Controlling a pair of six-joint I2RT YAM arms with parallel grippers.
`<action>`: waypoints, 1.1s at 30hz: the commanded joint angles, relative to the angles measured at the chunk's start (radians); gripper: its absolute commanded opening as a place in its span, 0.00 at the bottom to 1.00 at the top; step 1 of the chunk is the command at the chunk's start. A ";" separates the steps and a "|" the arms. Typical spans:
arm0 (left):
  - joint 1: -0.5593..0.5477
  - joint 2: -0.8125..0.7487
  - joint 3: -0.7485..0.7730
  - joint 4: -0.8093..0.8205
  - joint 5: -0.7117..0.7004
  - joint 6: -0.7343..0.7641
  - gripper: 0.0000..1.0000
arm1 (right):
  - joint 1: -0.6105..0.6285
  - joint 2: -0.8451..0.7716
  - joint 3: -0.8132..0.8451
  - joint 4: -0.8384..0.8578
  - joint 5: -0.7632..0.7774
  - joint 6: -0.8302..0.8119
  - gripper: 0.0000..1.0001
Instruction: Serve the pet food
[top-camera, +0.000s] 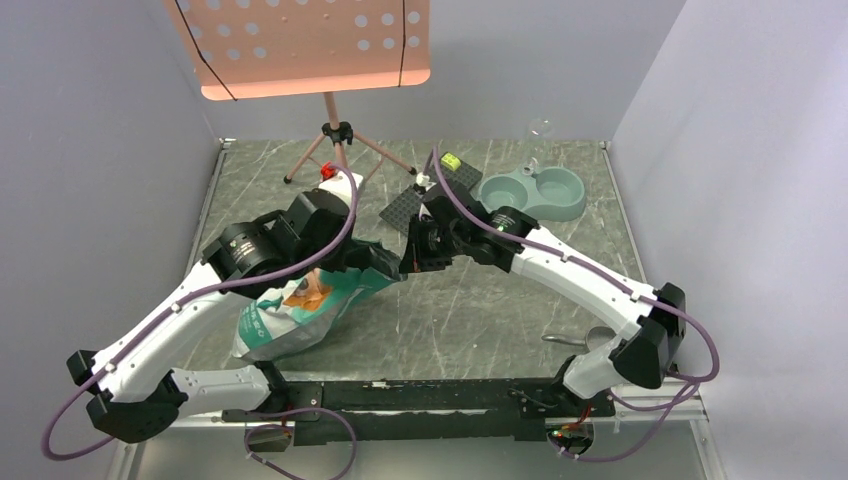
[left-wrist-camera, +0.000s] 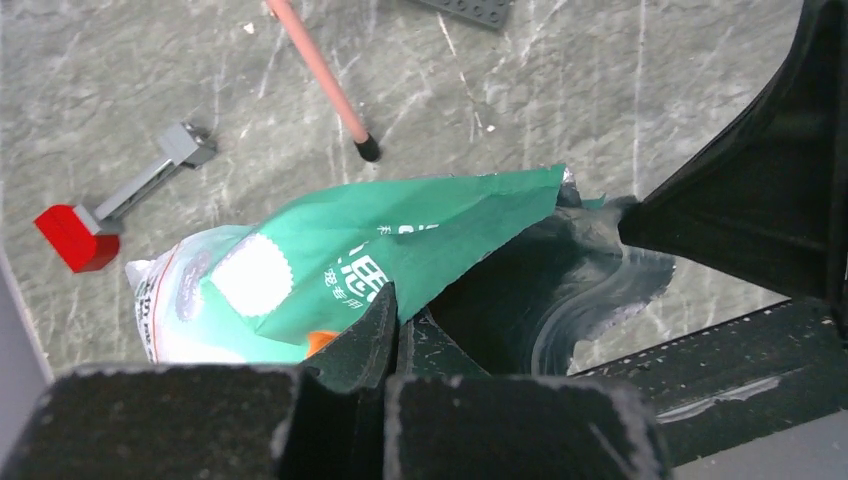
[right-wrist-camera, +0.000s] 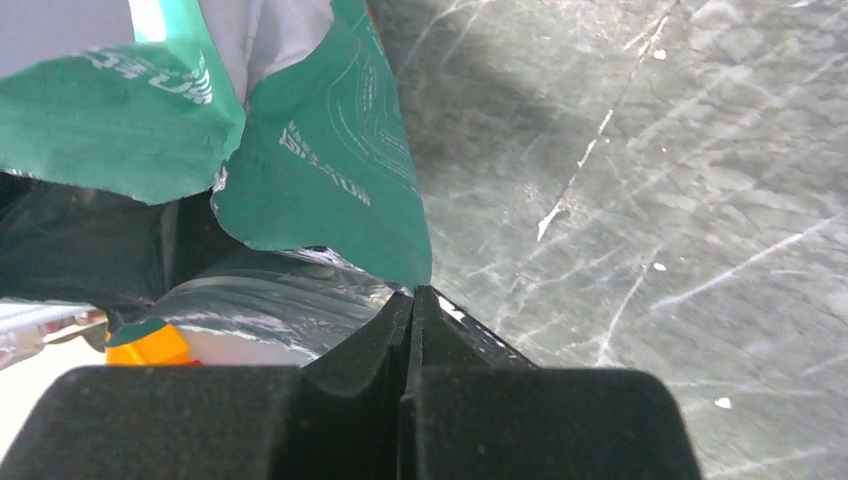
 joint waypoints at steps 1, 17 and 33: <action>0.014 -0.019 0.047 0.215 0.080 -0.003 0.00 | 0.015 -0.091 0.040 -0.110 0.080 -0.023 0.15; 0.013 -0.052 0.160 0.123 0.133 -0.028 0.00 | 0.126 0.119 0.219 -0.006 0.236 -0.041 0.75; 0.014 -0.144 0.012 0.059 -0.002 -0.017 0.31 | 0.163 0.130 0.416 -0.004 0.216 0.015 0.00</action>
